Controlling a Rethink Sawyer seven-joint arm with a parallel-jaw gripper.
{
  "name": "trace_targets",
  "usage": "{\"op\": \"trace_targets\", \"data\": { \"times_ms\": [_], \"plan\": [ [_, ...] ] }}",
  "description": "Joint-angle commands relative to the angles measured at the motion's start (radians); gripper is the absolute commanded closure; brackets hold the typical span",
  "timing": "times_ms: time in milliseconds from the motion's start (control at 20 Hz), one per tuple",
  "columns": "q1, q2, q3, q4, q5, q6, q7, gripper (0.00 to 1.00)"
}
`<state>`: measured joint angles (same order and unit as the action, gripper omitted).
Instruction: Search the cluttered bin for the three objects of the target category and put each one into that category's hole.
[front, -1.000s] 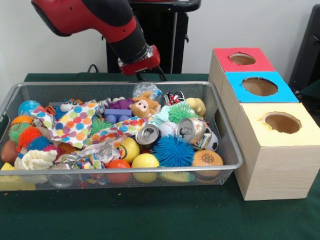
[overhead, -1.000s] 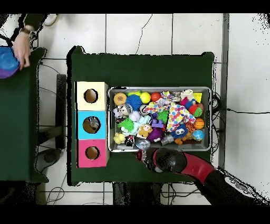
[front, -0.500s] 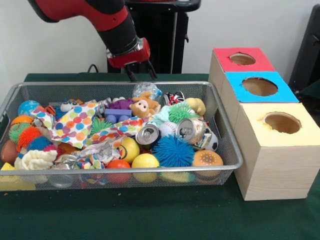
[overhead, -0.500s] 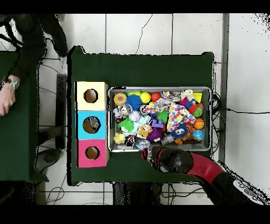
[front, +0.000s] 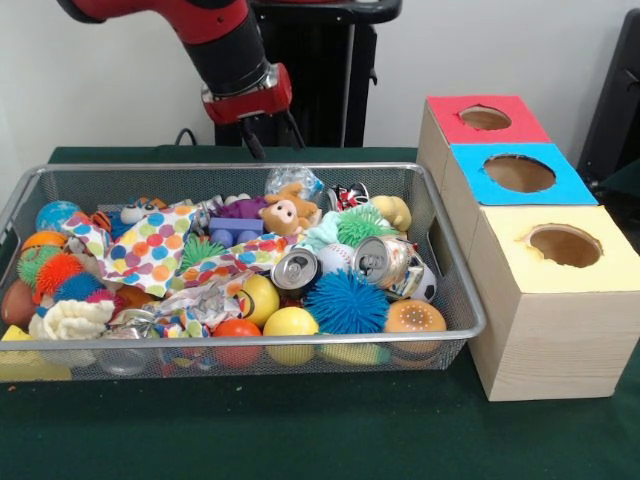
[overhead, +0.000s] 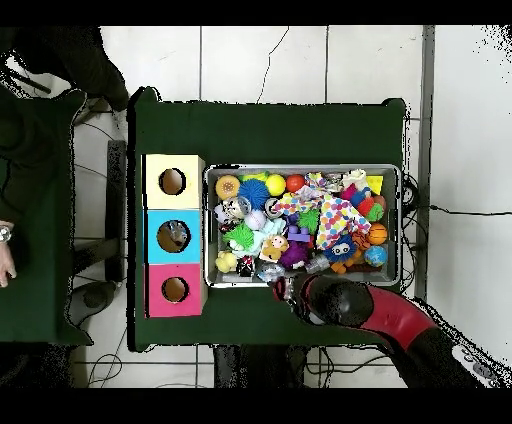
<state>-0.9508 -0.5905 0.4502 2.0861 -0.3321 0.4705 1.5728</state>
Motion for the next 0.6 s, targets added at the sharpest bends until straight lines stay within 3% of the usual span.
{"op": "trace_targets", "data": {
  "times_ms": [50,300,600],
  "plan": [
    [0.058,-0.056,-0.038,-0.057,0.062,0.086,0.137,0.00],
    [0.137,-0.059,-0.128,-0.113,0.121,0.081,0.234,0.00],
    [0.226,-0.054,-0.248,-0.138,0.258,0.090,0.354,0.00]
  ]
}}
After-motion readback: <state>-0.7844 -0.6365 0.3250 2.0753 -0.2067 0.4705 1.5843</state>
